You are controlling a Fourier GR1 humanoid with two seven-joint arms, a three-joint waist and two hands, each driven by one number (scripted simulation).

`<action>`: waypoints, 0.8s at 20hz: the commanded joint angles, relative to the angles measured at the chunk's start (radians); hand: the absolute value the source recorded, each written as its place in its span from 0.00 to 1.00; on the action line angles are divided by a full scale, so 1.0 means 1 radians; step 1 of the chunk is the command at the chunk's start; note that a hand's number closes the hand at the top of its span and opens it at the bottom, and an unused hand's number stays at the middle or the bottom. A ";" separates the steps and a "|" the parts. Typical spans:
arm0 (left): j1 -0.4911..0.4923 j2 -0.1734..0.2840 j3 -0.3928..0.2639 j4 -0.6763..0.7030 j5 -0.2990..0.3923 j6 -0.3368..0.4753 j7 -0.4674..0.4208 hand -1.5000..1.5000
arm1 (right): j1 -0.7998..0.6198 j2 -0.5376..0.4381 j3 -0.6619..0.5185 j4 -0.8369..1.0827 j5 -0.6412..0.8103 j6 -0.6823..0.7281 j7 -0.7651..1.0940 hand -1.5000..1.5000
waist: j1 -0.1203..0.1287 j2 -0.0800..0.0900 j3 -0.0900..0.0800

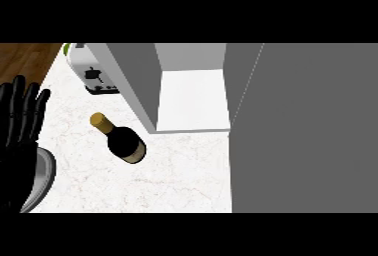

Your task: Pick up the wine, place it into the cabinet and close the cabinet

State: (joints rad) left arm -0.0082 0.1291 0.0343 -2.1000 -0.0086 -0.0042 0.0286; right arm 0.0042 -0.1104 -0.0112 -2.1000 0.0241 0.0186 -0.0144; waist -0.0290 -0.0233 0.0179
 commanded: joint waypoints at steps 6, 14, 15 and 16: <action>-0.376 -0.050 0.024 0.257 -0.243 0.234 0.073 0.00 | 0.129 0.046 0.013 -0.111 -0.015 -0.005 -0.044 0.00 | 0.001 0.025 -0.017; -0.432 -0.128 -0.077 0.335 0.045 0.442 0.206 0.00 | 0.184 -0.061 0.037 -0.192 -0.272 0.180 0.198 0.00 | 0.010 0.023 -0.017; -0.432 -0.128 -0.002 0.410 0.106 0.380 0.115 0.00 | 0.180 -0.062 0.007 -0.239 -0.309 0.163 0.246 0.00 | 0.014 0.024 -0.018; -0.406 -0.129 -0.091 0.346 0.069 0.445 0.148 0.00 | 0.170 -0.040 0.054 -0.235 -0.246 0.148 0.250 0.00 | 0.021 0.023 -0.018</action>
State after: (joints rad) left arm -0.3782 0.0095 0.0038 -1.7744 0.0500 0.3579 0.1624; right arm 0.1665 -0.1387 0.0489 -2.2803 -0.1924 0.1564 0.1667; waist -0.0178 0.0002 0.0002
